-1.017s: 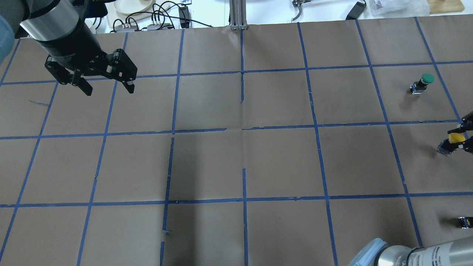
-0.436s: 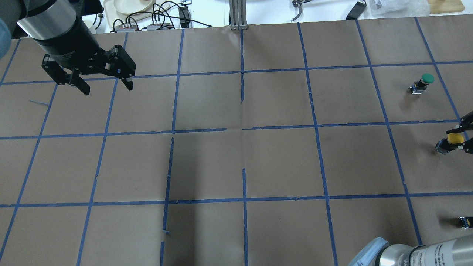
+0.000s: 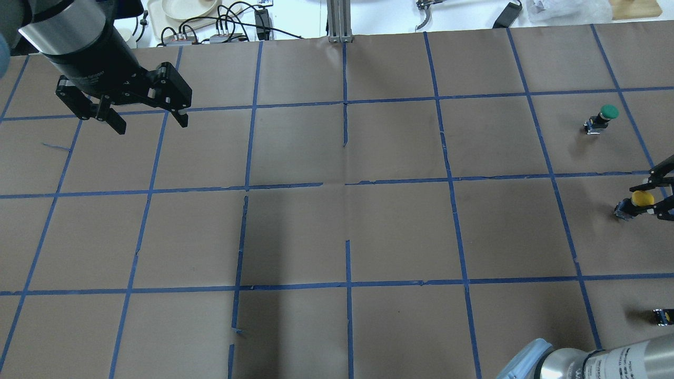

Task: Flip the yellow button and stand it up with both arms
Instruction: 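Lower the button cap-up onto the table with the right gripper, then open the right gripper and lift it off the standing button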

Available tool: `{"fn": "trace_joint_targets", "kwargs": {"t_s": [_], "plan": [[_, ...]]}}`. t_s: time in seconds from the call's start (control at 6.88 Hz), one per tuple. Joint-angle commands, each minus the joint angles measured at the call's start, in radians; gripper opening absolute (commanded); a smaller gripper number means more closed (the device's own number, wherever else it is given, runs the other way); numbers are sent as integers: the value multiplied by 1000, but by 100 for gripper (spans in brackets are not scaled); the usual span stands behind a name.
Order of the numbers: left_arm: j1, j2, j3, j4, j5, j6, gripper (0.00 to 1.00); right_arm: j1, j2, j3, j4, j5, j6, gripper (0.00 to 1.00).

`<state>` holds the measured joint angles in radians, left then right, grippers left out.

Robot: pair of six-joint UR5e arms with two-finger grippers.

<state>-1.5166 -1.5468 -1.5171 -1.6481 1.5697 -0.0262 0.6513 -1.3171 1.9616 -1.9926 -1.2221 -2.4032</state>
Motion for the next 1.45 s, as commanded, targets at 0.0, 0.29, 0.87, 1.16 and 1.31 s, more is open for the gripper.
{"fn": "trace_joint_targets", "kwargs": {"t_s": [0.0,0.29,0.87,1.16,1.31], "plan": [[-4,7,9,-10,-8,0,100,-1,-1,-3,4,-2,9,90],[-4,11,11,-10,-13,-1,100,-1,-20,-13,90,1,45,99],[1,33,-26,-27,-17,2,100,34,-241,-45,242,-37,577,99],[15,24,-12,-53,-16,-1,100,181,-367,-107,358,-187,1055,100],[16,21,-8,-53,-16,-1,100,267,-402,-134,401,-254,1322,100]]}}
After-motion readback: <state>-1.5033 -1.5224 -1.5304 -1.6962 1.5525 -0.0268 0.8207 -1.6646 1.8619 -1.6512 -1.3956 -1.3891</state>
